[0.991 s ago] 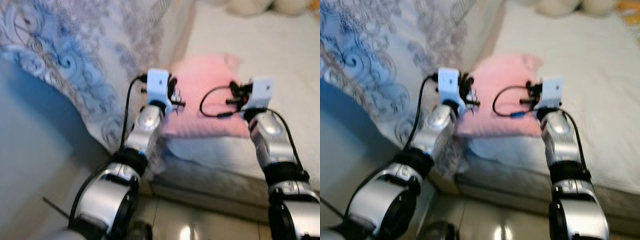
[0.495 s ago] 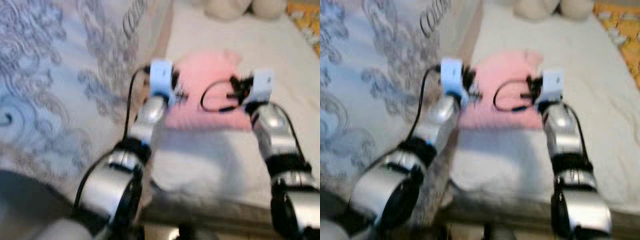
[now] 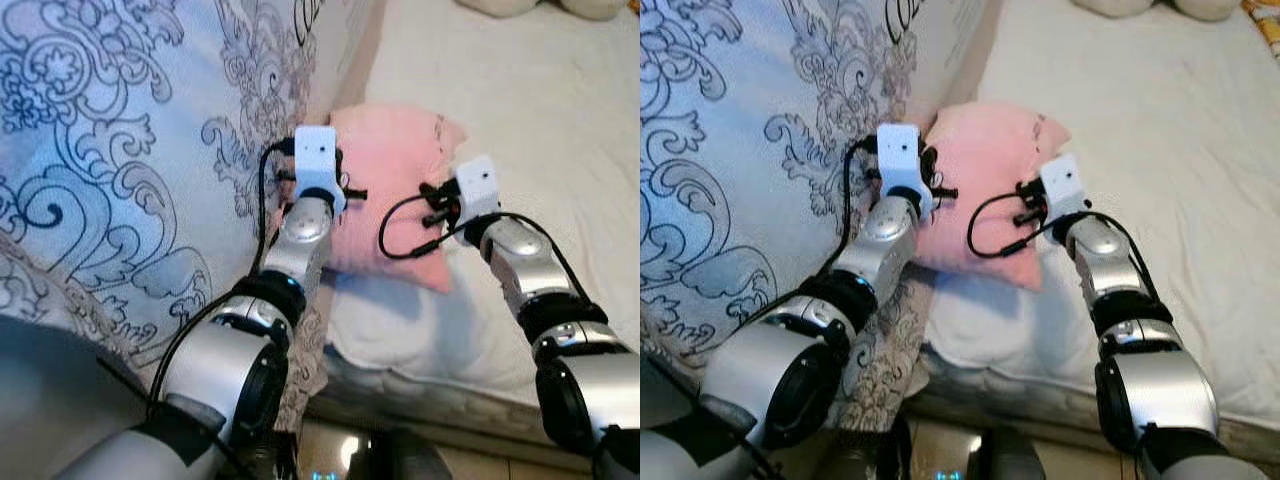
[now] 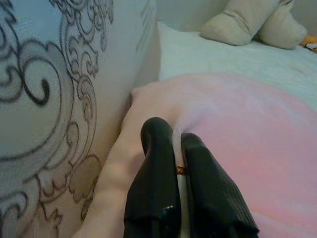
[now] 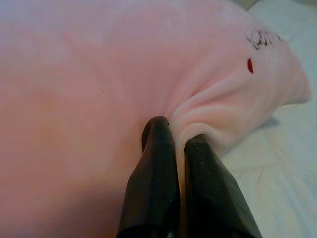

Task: Clean up the room

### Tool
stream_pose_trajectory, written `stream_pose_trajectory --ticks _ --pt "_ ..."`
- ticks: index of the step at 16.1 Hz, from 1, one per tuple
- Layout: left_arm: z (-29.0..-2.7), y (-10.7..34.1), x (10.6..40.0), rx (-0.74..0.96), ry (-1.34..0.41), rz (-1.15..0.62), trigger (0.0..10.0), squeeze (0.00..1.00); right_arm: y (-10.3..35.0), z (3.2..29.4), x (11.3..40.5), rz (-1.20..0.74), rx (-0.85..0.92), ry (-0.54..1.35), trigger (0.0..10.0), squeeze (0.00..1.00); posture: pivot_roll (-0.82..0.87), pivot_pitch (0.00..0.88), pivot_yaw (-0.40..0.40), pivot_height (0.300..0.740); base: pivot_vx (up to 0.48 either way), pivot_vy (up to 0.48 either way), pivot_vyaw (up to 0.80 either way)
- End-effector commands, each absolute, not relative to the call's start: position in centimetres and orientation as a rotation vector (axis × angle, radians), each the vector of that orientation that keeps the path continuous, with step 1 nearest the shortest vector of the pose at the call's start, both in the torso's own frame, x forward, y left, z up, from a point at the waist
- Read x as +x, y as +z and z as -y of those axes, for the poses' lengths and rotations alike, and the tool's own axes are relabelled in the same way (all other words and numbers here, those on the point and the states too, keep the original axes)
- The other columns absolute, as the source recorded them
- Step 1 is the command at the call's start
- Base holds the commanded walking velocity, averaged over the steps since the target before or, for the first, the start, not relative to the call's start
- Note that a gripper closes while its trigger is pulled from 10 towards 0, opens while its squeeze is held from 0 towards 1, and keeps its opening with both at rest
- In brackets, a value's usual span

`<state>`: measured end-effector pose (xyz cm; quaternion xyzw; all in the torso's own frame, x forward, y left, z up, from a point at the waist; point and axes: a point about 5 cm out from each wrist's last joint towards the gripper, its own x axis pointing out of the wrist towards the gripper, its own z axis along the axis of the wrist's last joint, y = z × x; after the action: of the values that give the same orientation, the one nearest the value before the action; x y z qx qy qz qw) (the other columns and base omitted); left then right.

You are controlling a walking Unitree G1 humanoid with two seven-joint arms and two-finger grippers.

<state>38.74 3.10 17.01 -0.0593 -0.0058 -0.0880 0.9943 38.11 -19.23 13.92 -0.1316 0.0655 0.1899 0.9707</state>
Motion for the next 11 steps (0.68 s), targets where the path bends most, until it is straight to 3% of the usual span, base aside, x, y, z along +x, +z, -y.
stream_pose_trajectory --ticks 1,9,11 --pt "0.0 13.6 36.4 -0.197 -0.195 -0.104 10.0 0.00 13.4 20.4 37.8 -0.169 -0.293 0.383 10.0 0.00 -0.10 0.262 0.018 0.727 0.000 0.000 0.00" --pt "7.1 13.3 32.5 -0.407 -0.395 -0.219 10.0 0.00 15.4 23.2 37.7 -0.152 -0.372 0.402 10.0 0.00 -0.13 0.252 0.019 0.727 0.000 0.000 0.00" --pt "6.9 13.4 32.6 -0.314 -0.416 -0.162 10.0 0.00 16.1 24.0 37.9 -0.135 -0.340 0.355 10.0 0.00 -0.13 0.247 0.020 0.727 0.000 0.000 0.00"
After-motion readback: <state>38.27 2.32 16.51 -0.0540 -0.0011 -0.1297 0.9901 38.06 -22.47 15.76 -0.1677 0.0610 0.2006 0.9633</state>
